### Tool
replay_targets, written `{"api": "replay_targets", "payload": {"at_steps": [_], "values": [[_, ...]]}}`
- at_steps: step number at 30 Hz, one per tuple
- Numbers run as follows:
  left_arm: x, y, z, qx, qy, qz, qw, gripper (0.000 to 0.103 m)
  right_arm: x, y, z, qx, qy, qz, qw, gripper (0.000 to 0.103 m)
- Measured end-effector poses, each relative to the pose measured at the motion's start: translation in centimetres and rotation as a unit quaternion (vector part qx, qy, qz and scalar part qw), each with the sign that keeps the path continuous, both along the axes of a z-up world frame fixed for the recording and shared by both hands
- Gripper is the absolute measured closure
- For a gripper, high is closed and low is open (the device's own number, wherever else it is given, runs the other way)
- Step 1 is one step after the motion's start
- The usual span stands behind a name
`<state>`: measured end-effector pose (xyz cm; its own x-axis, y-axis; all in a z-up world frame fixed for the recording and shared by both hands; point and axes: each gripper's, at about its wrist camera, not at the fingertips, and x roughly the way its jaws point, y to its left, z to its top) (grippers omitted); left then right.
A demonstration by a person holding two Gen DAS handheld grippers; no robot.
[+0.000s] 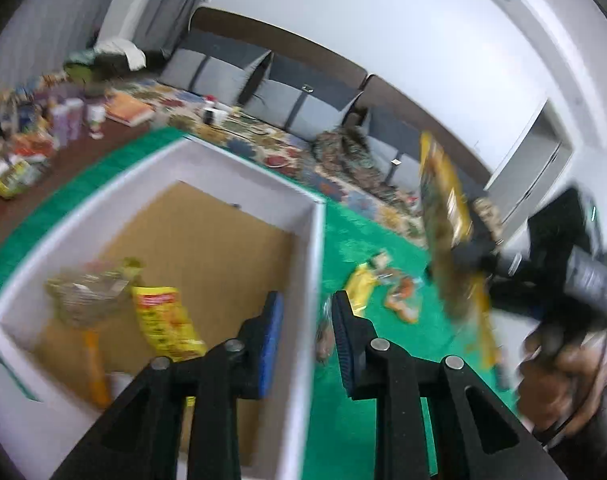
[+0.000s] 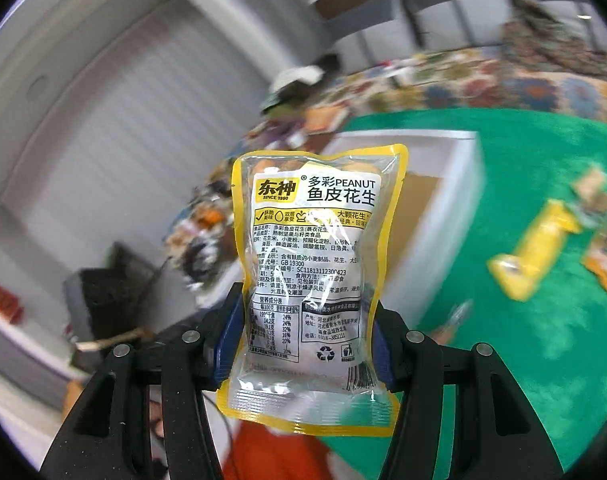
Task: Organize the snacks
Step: 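Carry sausage packet with left tool while right tool carries peanut bag into white box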
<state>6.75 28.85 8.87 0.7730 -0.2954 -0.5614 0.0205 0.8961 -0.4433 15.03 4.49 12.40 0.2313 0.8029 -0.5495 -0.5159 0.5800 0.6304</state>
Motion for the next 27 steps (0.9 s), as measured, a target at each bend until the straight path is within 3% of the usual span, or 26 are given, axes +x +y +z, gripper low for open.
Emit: {"api": "replay_targets", "payload": {"at_steps": [2, 3, 4, 6, 9, 12, 14, 19, 21, 27], "values": [[-1.1, -0.8, -0.2, 0.020, 0.007, -0.019, 0.9996, 0.055, 0.2, 1.0, 0.4, 0.029, 0.015, 0.010, 0.999, 0.045], [-1.7, -1.9, -0.4, 0.031, 0.009, -0.033, 0.9989, 0.028, 0.2, 0.9, 0.7, 0.033, 0.012, 0.011, 0.999, 0.045], [-2.1, -3.2, -0.5, 0.041, 0.005, -0.044, 0.9981, 0.014, 0.1, 0.2, 1.1, 0.034, 0.004, 0.007, 0.999, 0.045], [-2.4, -6.5, -1.1, 0.057, 0.001, -0.086, 0.9947, 0.012, 0.3, -1.8, 1.3, 0.040, 0.002, -0.010, 0.999, 0.045], [-1.4, -12.6, -3.3, 0.091, 0.028, -0.152, 0.9837, 0.012, 0.4, -6.4, 1.4, 0.034, -0.010, -0.053, 0.998, 0.045], [0.8, -17.4, -5.5, 0.139, 0.070, -0.171, 0.9729, 0.012, 0.4, -10.7, 0.9, 0.006, -0.024, -0.089, 0.996, 0.045], [4.3, -19.8, -8.2, 0.158, 0.105, -0.164, 0.9682, 0.012, -0.1, -13.5, 0.2, -0.005, -0.023, -0.109, 0.994, 0.045], [12.5, -21.2, -15.0, 0.210, 0.177, -0.118, 0.9544, 0.016, -1.9, -19.1, -2.5, -0.004, 0.002, -0.151, 0.989, 0.045], [14.1, -20.6, -16.6, 0.213, 0.193, -0.104, 0.9521, 0.029, -2.2, -21.2, -3.0, 0.001, 0.008, -0.163, 0.987, 0.045], [16.0, -19.6, -17.3, 0.219, 0.180, -0.102, 0.9535, 0.033, -3.1, -23.9, -4.8, 0.005, 0.023, -0.183, 0.983, 0.044]]}}
